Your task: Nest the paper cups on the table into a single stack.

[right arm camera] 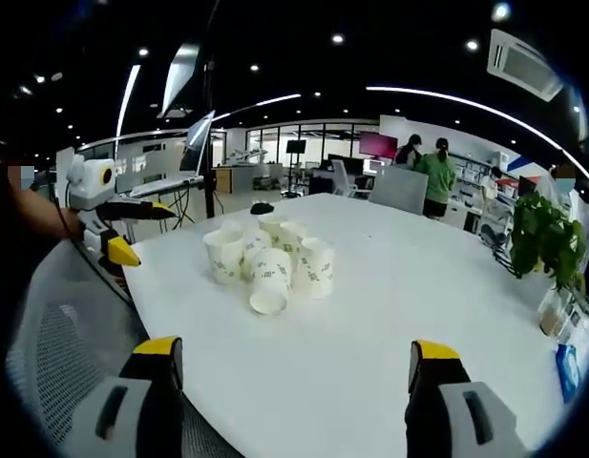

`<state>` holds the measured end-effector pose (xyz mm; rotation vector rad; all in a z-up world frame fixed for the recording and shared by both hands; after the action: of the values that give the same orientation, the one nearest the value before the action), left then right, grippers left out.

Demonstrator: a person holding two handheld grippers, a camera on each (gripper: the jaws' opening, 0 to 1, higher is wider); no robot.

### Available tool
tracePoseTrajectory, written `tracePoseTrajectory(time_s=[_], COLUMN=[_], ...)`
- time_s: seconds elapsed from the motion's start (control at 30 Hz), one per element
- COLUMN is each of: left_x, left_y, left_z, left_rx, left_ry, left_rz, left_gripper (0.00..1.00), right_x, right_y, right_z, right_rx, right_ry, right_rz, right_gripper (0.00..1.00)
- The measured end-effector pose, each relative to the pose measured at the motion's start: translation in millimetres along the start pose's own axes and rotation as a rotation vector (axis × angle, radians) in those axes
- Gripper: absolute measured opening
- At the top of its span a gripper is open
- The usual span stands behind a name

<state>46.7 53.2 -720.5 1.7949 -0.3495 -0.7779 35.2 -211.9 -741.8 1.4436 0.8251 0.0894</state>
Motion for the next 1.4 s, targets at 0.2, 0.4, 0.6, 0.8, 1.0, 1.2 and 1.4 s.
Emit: tracePoseTrajectory(time_s=[0.2, 0.4, 0.6, 0.8, 1.0, 1.2, 1.4], left_x=[-0.5, -0.3, -0.2, 0.0, -0.8, -0.3, -1.2], left_y=[0.2, -0.9, 0.0, -0.5, 0.8, 2.9, 5.5], left_z=[-1.5, -1.7, -0.6, 0.0, -1.7, 1.9, 0.4], left_rx=[0.0, 0.002, 0.003, 0.011, 0.011, 0.008, 0.012], left_ry=[0.007, 0.006, 0.003, 0.003, 0.013, -0.002, -0.002], left_rz=[0.005, 0.002, 0.0, -0.008, 0.001, -0.007, -0.011], left_gripper=[0.99, 0.99, 0.99, 0.99, 0.99, 0.99, 0.99], right_x=[0.5, 0.6, 0.2, -0.2, -0.7, -1.0, -1.3], right_y=[-0.8, -0.7, 0.3, 1.5, 1.6, 0.6, 0.7], right_z=[-0.5, -1.4, -1.3, -1.4, -0.2, 1.4, 1.6], right_rx=[-0.003, -0.004, -0.003, -0.001, 0.001, 0.001, 0.005], right_ry=[0.006, 0.006, 0.003, 0.001, -0.001, -0.001, -0.002], right_rz=[-0.002, -0.004, 0.0, 0.004, 0.008, 0.008, 0.009], right_gripper=[1.0, 1.0, 1.0, 1.0, 0.99, 0.99, 0.99])
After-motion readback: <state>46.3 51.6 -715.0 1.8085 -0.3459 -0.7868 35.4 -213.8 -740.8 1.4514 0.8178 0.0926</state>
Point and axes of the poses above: the point that each gripper's makers call its tool centre point, and the gripper's own axes: x roughly forward along the fingers, z roughly to its right, y roughly out of its top, the point moved 3 cm from there along -x, roughly backward along the fingers, and after that the axes turned 9 degrees about x, right-handed, at the moved point
